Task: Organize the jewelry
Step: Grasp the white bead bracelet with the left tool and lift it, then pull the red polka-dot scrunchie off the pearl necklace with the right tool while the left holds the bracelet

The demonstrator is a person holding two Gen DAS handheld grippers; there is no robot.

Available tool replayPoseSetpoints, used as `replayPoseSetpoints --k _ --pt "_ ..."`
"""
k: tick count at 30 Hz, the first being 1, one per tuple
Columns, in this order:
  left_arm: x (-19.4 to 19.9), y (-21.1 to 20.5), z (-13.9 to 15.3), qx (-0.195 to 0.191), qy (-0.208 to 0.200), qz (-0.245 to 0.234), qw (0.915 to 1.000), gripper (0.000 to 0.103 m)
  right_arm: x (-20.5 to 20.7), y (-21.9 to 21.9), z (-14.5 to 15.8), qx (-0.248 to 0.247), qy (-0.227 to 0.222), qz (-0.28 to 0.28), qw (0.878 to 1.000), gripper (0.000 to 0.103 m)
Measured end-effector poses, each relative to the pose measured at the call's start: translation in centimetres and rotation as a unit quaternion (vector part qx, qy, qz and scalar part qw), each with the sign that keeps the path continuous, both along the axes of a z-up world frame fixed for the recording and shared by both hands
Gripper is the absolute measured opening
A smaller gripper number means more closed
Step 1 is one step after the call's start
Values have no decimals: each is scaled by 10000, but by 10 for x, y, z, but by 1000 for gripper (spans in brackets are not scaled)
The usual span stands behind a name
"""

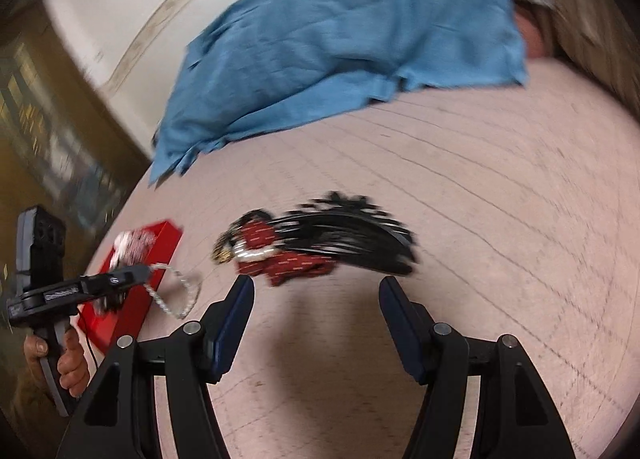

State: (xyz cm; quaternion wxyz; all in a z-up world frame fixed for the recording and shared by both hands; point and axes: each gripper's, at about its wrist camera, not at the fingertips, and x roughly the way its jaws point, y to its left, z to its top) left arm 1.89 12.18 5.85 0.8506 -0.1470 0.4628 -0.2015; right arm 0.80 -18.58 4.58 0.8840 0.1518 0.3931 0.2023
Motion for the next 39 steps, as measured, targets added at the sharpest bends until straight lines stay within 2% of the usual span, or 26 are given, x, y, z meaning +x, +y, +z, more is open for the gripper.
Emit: replayPoseSetpoints --k 3,7,10,12,17,21,24,25,27,31,35,37,39 --pt "-5 6 -15 80 143 52 9999 5 4 29 10 -390 -192 402 9982 69" --pt "-7 12 -23 150 130 100 9998 5 16 72 20 -919 -416 1041 9894 64" --pt "-8 12 -24 190 67 66 9998 5 27 99 16 -1381 -464 1418 9791 50" --pt "-8 12 -24 208 25 36 9998 5 36 110 10 -1681 -446 1547 9725 36" --pt "-11 10 -27 237 -17 -13 9997 5 55 125 -7 -2242 -349 1704 9589 28" --pt "-13 7 -30 256 -30 -66 9996 5 65 127 -14 -2462 -295 1698 9538 27" --pt "-14 6 -30 231 -25 -89 9997 5 64 130 -18 -2573 -212 1740 9503 14" --pt "-14 6 -29 219 -27 -87 9997 5 63 130 -17 -2557 -211 1736 9508 12" --pt "-16 8 -25 147 -39 -55 9999 5 61 124 -9 -2330 -215 1639 9583 12" --pt "-20 13 -11 -38 -94 4 9999 5 61 100 14 -1538 -153 1289 9795 12" --pt "-30 16 10 -219 -216 42 9995 5 61 65 33 -338 119 965 9947 12" --pt "-36 14 19 -240 -288 49 9993 5 59 38 38 770 370 797 9932 12" --pt "-43 14 28 -247 -351 43 9991 5 54 23 40 1458 530 682 9855 12"
